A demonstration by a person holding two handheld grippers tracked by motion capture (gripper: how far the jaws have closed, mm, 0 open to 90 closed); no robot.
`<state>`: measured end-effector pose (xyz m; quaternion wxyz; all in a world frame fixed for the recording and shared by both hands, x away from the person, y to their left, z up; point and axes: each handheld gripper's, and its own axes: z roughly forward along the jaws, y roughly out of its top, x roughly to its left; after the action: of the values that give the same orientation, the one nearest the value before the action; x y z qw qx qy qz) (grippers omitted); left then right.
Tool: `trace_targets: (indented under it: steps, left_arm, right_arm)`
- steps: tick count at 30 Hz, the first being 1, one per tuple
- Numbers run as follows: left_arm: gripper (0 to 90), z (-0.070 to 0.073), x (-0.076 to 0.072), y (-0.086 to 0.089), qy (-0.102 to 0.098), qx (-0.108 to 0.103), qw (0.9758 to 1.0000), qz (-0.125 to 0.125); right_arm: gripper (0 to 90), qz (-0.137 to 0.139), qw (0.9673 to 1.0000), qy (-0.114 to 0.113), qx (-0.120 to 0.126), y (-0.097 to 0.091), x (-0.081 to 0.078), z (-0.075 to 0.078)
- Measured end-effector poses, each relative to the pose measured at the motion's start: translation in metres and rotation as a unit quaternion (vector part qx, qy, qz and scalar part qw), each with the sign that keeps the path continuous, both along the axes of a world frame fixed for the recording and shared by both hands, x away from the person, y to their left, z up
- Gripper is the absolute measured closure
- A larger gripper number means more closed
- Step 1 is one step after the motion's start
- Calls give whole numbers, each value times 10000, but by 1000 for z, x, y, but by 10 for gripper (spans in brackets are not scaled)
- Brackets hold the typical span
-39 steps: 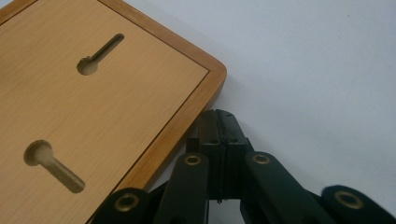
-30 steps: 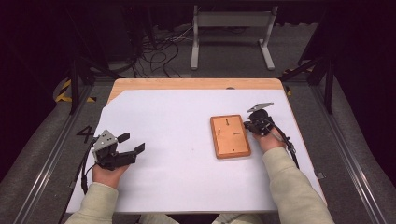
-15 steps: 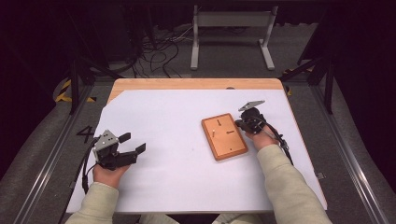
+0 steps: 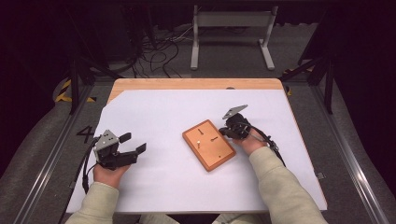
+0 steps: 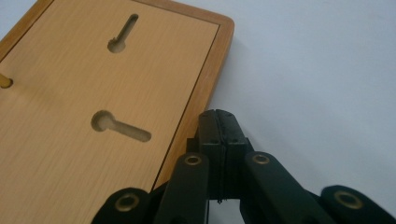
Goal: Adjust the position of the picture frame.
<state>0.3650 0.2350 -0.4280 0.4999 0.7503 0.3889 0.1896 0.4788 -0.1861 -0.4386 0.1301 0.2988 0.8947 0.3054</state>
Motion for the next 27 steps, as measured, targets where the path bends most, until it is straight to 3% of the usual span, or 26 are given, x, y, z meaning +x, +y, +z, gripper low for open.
trace_targets:
  steps: [1, 6, 9, 10, 12, 13, 14, 18, 22, 24, 27]
  left_arm:
    - [247, 0, 1, -1, 50, 0, 10000, -5]
    - [357, 1, 3, -3, 265, -15, 9996, -75]
    - [459, 1, 6, -5, 340, 49, 9993, -136]
    - [499, 1, 7, -6, 387, 67, 9991, -173]
    - [627, 0, 10, -10, 494, 126, 9985, -220]
    - [671, 0, 10, -10, 494, 126, 9985, -220]
    - [736, -1, 14, -15, 652, 179, 9975, -222]
    - [884, -1, 22, -27, 730, 287, 9965, -289]
    - [896, -4, 29, -40, 864, 392, 9947, -389]
    - [897, -6, 31, -46, 948, 426, 9938, -404]
    - [897, -9, 37, -56, 1003, 507, 9922, -530]
  right_arm:
    - [900, 208, 9997, 83, 33, 10, -5, 0]
    - [900, 701, 9974, 185, 39, 30, -15, 0]
    - [900, 1004, 9948, -31, -193, 41, -21, 1]
    - [900, 970, 9949, -88, -247, 42, -21, 2]
    - [900, 628, 9973, -196, -320, 40, -22, 7]
    - [900, 478, 9983, -196, -252, 37, -23, 11]
    - [900, 337, 9991, -221, -132, 32, -26, 15]
    - [900, 203, 9986, -436, 231, 14, -43, 26]
    - [900, 317, 9964, -632, 470, -3, -68, 27]
    - [900, 345, 9959, -664, 512, -5, -72, 27]
    - [900, 315, 9943, -687, 753, -17, -91, 27]
